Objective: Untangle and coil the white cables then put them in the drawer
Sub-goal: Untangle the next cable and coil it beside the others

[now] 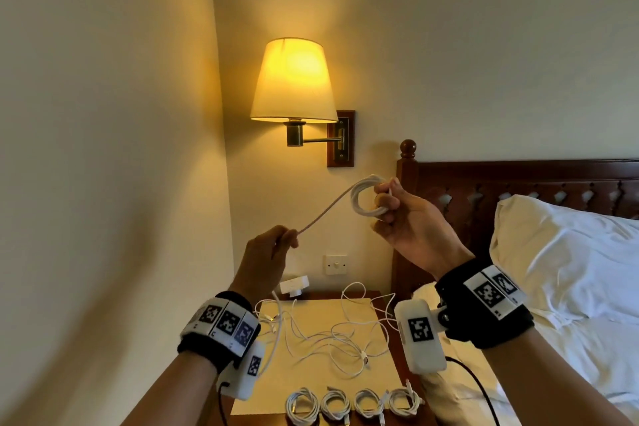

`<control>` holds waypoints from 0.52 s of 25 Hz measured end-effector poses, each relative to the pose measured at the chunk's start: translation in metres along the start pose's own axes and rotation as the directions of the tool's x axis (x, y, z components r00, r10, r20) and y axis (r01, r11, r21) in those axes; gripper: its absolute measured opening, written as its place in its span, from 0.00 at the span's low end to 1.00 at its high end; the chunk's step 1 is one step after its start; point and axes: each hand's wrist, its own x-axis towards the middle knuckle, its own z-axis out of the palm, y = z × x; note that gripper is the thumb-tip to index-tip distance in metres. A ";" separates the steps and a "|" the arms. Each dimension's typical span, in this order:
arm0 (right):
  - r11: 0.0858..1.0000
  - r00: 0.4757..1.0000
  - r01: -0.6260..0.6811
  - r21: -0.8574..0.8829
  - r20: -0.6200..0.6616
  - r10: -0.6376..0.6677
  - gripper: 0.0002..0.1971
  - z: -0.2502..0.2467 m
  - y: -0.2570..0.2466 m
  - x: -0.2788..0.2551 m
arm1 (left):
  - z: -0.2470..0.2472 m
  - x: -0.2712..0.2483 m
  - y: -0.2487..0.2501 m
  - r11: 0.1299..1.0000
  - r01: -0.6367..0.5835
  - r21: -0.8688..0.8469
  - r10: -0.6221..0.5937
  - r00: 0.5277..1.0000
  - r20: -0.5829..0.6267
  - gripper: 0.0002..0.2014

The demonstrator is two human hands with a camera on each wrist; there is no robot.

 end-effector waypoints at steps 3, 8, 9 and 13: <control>0.898 0.993 0.058 -0.436 -0.064 -0.095 0.16 0.002 0.006 0.009 | 0.005 -0.008 0.024 0.949 -0.205 0.241 0.133 0.950 0.283 0.15; 0.521 0.984 0.171 -0.836 0.123 -0.126 0.14 0.007 0.025 0.011 | -0.003 0.008 0.082 0.851 -0.445 0.278 0.408 0.894 0.185 0.11; 0.531 0.985 0.174 -0.829 0.140 -0.104 0.13 0.007 0.025 0.009 | -0.006 0.012 0.084 0.841 -0.445 0.307 0.422 0.895 0.144 0.11; 0.592 0.994 0.105 -0.799 0.099 -0.043 0.15 0.007 0.026 0.004 | -0.009 0.020 0.080 0.830 -0.359 0.426 0.360 0.929 0.083 0.23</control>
